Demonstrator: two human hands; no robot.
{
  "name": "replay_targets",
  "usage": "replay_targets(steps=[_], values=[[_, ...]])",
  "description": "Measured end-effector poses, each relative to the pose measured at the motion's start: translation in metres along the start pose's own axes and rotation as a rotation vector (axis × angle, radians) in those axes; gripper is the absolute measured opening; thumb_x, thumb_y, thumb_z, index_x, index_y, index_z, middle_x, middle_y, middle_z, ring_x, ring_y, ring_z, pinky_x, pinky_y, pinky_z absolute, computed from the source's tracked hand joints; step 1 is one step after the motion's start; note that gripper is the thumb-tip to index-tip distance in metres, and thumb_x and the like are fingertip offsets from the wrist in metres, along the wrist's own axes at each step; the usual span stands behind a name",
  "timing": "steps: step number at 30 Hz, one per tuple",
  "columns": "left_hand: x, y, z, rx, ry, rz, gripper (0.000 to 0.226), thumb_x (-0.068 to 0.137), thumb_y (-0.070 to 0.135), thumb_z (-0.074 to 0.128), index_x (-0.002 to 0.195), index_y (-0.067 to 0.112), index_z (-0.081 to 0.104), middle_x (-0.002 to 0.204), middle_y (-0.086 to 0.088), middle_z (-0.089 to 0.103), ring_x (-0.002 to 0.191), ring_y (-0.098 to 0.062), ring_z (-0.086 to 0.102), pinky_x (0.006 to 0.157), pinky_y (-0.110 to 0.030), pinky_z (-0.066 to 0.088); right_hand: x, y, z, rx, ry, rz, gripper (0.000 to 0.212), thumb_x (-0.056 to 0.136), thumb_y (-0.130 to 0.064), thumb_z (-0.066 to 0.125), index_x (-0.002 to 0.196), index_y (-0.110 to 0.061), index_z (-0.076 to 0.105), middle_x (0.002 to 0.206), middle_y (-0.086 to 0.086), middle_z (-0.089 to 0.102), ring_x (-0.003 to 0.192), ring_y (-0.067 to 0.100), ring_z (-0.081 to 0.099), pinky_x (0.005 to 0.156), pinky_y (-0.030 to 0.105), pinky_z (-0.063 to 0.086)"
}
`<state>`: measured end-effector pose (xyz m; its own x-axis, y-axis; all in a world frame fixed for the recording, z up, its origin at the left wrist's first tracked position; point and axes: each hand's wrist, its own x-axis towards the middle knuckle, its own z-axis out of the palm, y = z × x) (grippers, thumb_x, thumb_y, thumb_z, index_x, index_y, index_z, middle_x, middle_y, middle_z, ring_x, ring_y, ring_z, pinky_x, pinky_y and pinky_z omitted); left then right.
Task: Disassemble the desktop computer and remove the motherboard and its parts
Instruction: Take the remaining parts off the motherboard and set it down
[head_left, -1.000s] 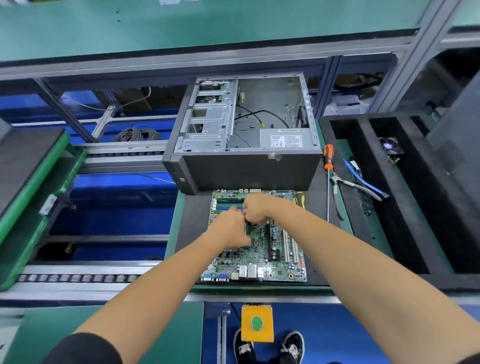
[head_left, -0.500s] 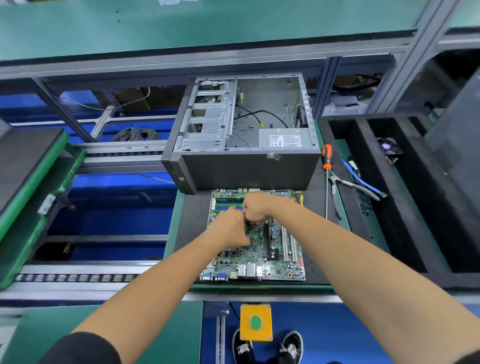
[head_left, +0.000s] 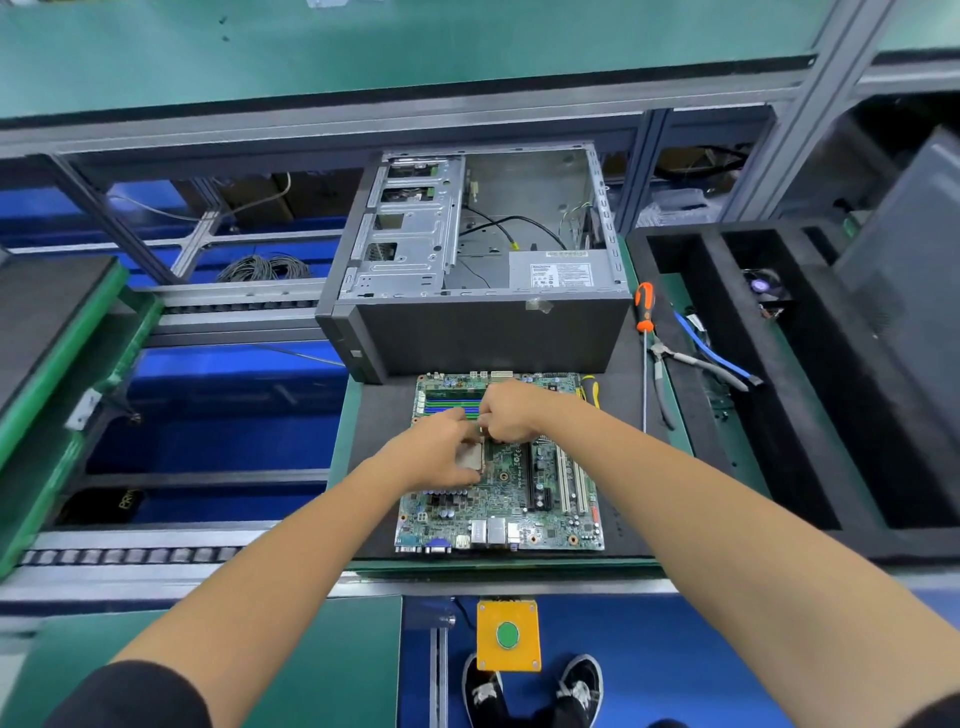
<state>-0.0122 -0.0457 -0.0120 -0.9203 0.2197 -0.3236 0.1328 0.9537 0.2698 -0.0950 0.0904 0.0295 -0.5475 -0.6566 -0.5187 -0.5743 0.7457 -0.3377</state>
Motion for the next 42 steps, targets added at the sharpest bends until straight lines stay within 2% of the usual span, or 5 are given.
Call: replay_targets(steps=[4,12,31,37,42], values=[[-0.001,-0.004,0.004,0.003,0.028,0.019,0.05,0.079,0.04,0.074,0.119,0.014,0.062,0.101,0.001,0.05,0.091,-0.022,0.054,0.078,-0.034,0.044,-0.001,0.0,0.0,0.007,0.0,-0.017,0.034,0.1,-0.017,0.044,0.069,-0.006,0.052,0.061,0.005,0.045,0.057,0.018,0.039,0.056,0.029,0.035],[0.002,-0.002,-0.005,-0.015,0.012,0.066,0.02,0.077,0.025,0.067,0.073,0.013,0.051,0.082,-0.002,0.049,0.071,-0.02,0.047,0.064,-0.031,0.039,0.0,0.003,0.002,-0.036,0.016,-0.039,0.041,0.1,-0.018,0.044,0.06,-0.012,0.042,0.057,0.004,0.041,0.053,0.017,0.035,0.049,0.029,0.03],[0.007,-0.009,-0.009,-0.143,-0.015,-0.019,0.044,0.069,0.034,0.08,0.096,0.015,0.052,0.091,0.003,0.051,0.079,-0.017,0.049,0.067,-0.031,0.043,0.004,0.005,0.007,0.048,0.005,-0.024,0.036,0.093,-0.018,0.046,0.057,-0.012,0.045,0.057,0.006,0.046,0.06,0.026,0.042,0.059,0.03,0.036],[-0.002,-0.014,-0.032,-0.13,0.089,0.015,0.053,0.075,0.031,0.075,0.123,0.018,0.057,0.11,0.004,0.058,0.097,-0.013,0.053,0.079,-0.023,0.039,-0.003,0.003,0.001,0.039,-0.125,-0.055,0.037,0.091,-0.032,0.059,0.104,0.001,0.067,0.098,0.019,0.068,0.09,0.035,0.063,0.076,0.038,0.05],[-0.003,-0.01,-0.052,-0.116,0.218,0.085,0.046,0.08,0.039,0.072,0.122,0.024,0.064,0.098,0.004,0.062,0.091,-0.013,0.053,0.076,-0.024,0.038,-0.009,0.002,-0.014,0.077,-0.103,-0.051,0.024,0.089,-0.023,0.063,0.105,-0.007,0.07,0.098,0.008,0.07,0.078,0.019,0.059,0.07,0.026,0.048]])
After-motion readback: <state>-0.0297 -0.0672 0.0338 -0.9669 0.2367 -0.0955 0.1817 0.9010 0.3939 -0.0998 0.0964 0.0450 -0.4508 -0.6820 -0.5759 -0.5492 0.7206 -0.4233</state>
